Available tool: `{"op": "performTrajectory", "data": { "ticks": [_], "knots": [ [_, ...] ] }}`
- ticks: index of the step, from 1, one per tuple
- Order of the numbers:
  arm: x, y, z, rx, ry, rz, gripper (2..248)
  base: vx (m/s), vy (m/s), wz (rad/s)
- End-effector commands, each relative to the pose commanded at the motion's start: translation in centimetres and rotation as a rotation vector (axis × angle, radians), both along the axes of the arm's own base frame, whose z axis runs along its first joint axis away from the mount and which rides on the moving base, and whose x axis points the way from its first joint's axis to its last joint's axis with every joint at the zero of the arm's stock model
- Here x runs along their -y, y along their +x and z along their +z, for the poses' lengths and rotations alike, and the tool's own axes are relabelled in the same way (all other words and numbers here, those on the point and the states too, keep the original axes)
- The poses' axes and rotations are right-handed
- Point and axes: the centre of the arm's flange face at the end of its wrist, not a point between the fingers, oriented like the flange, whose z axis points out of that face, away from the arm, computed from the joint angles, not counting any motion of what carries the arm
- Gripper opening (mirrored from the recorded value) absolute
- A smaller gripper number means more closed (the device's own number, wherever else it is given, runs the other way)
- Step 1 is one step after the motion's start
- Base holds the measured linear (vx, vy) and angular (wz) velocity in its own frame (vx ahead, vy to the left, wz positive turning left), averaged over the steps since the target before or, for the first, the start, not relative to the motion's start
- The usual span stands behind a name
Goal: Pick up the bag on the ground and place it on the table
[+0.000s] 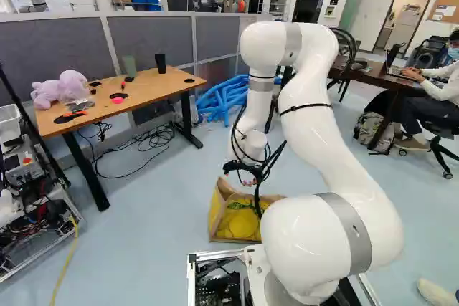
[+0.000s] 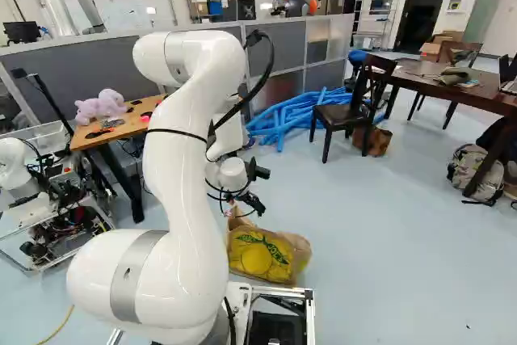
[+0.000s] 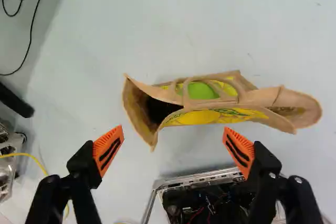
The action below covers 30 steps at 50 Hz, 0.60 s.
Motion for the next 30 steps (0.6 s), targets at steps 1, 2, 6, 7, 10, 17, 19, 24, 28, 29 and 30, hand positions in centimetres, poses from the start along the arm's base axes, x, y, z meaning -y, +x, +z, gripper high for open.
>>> {"op": "performTrajectory", "data": {
  "ticks": [1, 2, 6, 7, 10, 17, 19, 24, 28, 29, 30],
  "knots": [
    [0.0, 0.0, -0.1, -0.002, 0.003, -0.01, 247, 0.0, 0.0, 0.0],
    [0.0, 0.1, -0.3, -0.004, 0.005, -0.02, 247, 0.0, 0.0, 0.0],
    [0.0, 0.2, -0.9, -0.011, 0.015, -0.063, 247, 0.0, 0.0, 0.0],
    [0.0, 0.2, -1.0, -0.013, 0.018, -0.074, 247, 0.0, 0.0, 0.0],
    [0.0, 0.3, -1.4, -0.018, 0.025, -0.107, 247, 0.0, 0.0, 0.0],
    [0.0, 0.5, -2.5, -0.03, 0.042, -0.186, 247, 0.0, 0.0, 0.0],
    [0.0, 0.5, -2.8, -0.033, 0.047, -0.207, 247, 0.0, 0.0, 0.0],
    [0.0, 0.7, -3.5, -0.041, 0.058, -0.262, 247, 0.0, 0.0, 0.0],
    [0.1, 0.8, -4.1, -0.047, 0.067, -0.308, 247, 0.0, 0.0, 0.0],
    [0.1, 0.8, -4.2, -0.049, 0.069, -0.319, 247, 0.0, 0.0, 0.0],
    [0.1, 0.8, -4.4, -0.05, 0.071, -0.331, 247, 0.0, 0.0, 0.0]
  ]
}}
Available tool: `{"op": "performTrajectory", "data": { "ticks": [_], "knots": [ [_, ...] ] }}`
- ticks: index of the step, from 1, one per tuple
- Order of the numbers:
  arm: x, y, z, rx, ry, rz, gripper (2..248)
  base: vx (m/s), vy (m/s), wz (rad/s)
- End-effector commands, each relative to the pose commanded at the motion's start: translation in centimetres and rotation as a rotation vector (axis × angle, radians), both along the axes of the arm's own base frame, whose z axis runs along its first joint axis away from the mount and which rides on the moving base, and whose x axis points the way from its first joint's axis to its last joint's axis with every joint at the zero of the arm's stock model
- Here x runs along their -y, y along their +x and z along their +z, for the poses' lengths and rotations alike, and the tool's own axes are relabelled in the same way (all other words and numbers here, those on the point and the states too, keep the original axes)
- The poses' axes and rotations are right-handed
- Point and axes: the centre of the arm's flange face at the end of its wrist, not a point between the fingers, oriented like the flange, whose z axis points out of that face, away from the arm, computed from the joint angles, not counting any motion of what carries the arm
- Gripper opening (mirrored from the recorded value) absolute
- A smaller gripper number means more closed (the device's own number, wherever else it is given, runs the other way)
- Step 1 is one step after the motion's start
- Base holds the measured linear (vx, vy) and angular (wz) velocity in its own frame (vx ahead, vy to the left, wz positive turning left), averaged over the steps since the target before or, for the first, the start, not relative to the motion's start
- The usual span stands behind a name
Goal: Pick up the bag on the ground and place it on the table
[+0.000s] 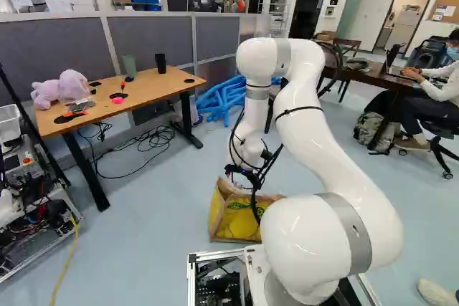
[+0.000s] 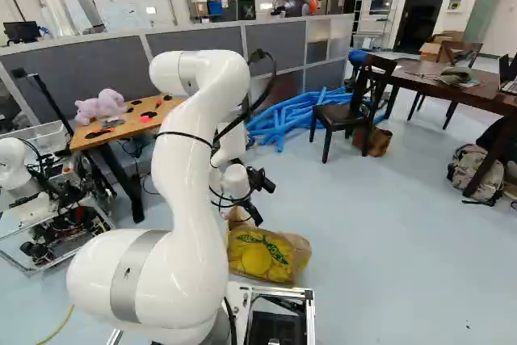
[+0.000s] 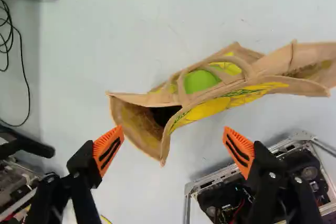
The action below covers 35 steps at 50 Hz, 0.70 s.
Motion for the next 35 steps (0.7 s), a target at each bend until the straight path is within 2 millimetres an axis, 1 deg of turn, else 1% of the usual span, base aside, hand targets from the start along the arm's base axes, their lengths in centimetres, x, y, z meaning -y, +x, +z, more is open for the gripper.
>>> {"op": "performTrajectory", "data": {
  "ticks": [35],
  "knots": [
    [0.2, 0.7, -5.2, -0.043, 0.063, -0.433, 247, 0.0, 0.0, 0.0]
  ]
}}
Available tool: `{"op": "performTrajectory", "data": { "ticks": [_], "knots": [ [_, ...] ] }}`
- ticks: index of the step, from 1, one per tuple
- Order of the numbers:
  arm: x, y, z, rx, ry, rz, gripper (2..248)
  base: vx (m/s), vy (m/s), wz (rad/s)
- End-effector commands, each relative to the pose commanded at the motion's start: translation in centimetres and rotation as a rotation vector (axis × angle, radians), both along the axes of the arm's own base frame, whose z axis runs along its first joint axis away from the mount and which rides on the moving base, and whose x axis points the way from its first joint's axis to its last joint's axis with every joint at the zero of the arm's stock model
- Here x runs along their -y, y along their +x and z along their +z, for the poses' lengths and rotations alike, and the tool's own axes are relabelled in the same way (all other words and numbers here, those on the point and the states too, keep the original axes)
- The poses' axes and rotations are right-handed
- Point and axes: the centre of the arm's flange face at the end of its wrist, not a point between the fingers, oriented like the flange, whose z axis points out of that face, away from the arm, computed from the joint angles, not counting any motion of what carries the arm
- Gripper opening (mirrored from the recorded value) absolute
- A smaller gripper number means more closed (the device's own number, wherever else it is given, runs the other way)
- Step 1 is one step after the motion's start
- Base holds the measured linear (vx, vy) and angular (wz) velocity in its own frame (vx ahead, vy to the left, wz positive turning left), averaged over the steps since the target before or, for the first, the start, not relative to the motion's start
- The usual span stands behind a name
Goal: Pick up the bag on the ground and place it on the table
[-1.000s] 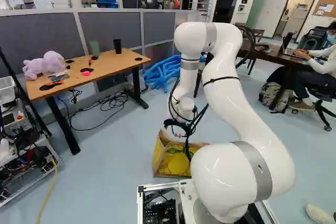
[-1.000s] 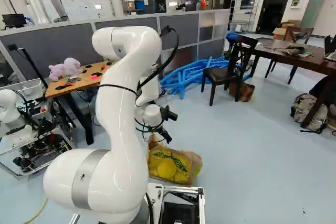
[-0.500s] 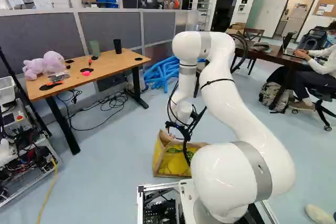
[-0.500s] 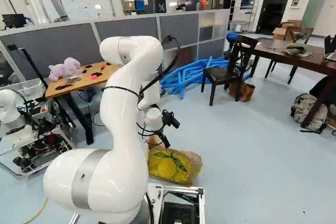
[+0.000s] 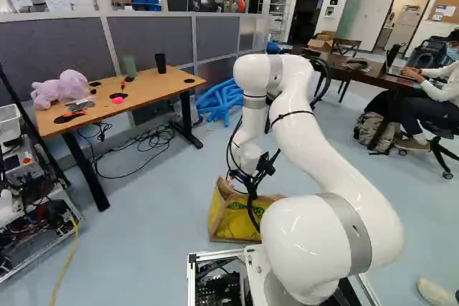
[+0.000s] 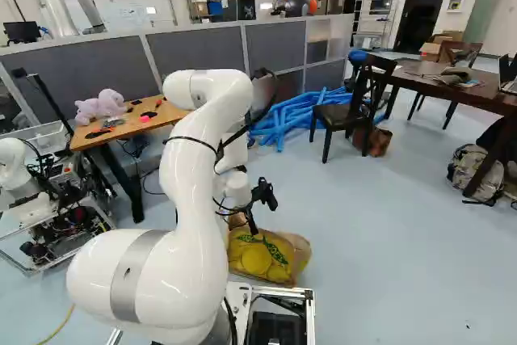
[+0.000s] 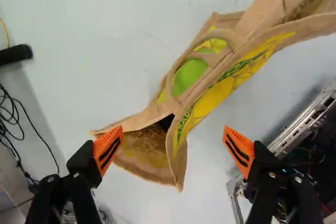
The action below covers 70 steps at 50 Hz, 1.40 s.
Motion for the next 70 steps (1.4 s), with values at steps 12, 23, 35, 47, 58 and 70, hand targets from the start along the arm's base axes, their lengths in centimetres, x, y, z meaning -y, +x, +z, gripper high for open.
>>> {"op": "performTrajectory", "data": {
  "ticks": [12, 23, 35, 47, 58, 70],
  "knots": [
    [0.1, 0.2, -1.8, -0.01, 0.016, -0.161, 247, 0.0, 0.0, 0.0],
    [0.2, 0.3, -3.4, -0.017, 0.03, -0.308, 247, 0.0, 0.0, 0.0],
    [0.3, 0.5, -5.2, -0.022, 0.036, -0.416, 247, 0.0, 0.0, 0.0],
    [0.4, 0.6, -7.0, -0.027, 0.034, -0.436, 247, 0.0, 0.0, 0.0],
    [0.4, 0.7, -8.7, -0.032, 0.032, -0.436, 247, 0.0, 0.0, 0.0],
    [0.4, 0.8, -10.5, -0.037, 0.031, -0.436, 247, 0.0, 0.0, 0.0]
  ]
}}
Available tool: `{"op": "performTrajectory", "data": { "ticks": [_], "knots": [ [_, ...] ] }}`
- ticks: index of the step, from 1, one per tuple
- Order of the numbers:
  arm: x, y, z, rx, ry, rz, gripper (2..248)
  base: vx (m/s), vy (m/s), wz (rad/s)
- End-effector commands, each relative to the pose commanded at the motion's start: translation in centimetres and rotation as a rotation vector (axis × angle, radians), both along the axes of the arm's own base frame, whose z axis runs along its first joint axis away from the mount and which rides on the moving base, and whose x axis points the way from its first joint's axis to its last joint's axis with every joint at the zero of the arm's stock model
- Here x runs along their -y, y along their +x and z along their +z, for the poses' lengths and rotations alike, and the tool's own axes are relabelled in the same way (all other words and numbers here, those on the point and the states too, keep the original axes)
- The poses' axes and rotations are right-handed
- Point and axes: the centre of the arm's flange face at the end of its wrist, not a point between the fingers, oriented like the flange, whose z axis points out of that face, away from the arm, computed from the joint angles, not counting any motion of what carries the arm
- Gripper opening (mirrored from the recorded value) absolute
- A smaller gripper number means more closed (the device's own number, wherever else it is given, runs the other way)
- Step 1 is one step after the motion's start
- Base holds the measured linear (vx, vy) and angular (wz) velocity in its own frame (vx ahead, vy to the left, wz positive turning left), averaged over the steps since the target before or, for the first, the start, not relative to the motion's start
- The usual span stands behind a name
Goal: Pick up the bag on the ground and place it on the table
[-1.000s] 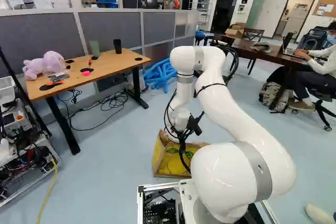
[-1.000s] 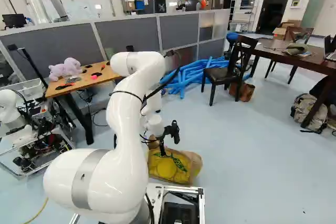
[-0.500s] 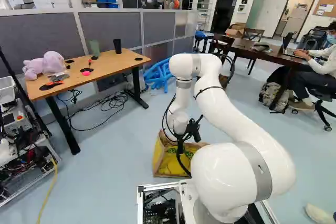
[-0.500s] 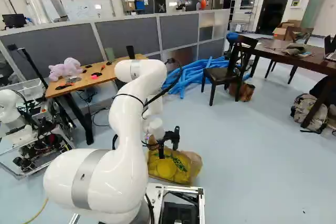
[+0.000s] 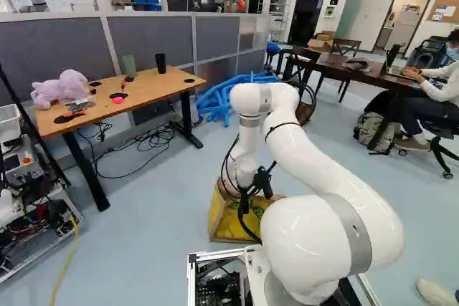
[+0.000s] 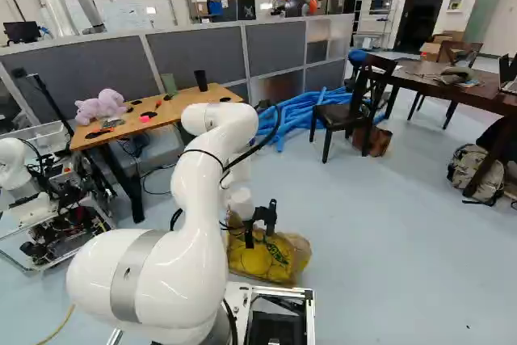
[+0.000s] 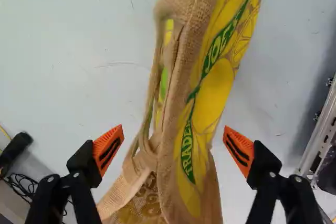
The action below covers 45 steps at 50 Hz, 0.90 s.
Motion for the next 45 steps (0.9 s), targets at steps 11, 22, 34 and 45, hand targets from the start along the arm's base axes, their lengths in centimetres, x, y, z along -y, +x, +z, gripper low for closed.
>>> {"op": "performTrajectory", "data": {
  "ticks": [11, 22, 34, 45],
  "knots": [
    [0.0, 0.0, -1.7, -0.003, 0.0, 0.0, 247, 0.0, 0.0, 0.0],
    [0.0, 0.1, -3.1, -0.005, 0.0, 0.0, 247, 0.0, 0.0, 0.0],
    [0.0, 0.1, -3.3, -0.006, 0.0, 0.0, 247, 0.0, 0.0, 0.0],
    [0.0, 0.1, -3.3, -0.006, 0.0, 0.0, 186, 0.0, 0.0, 0.0]
  ]
}}
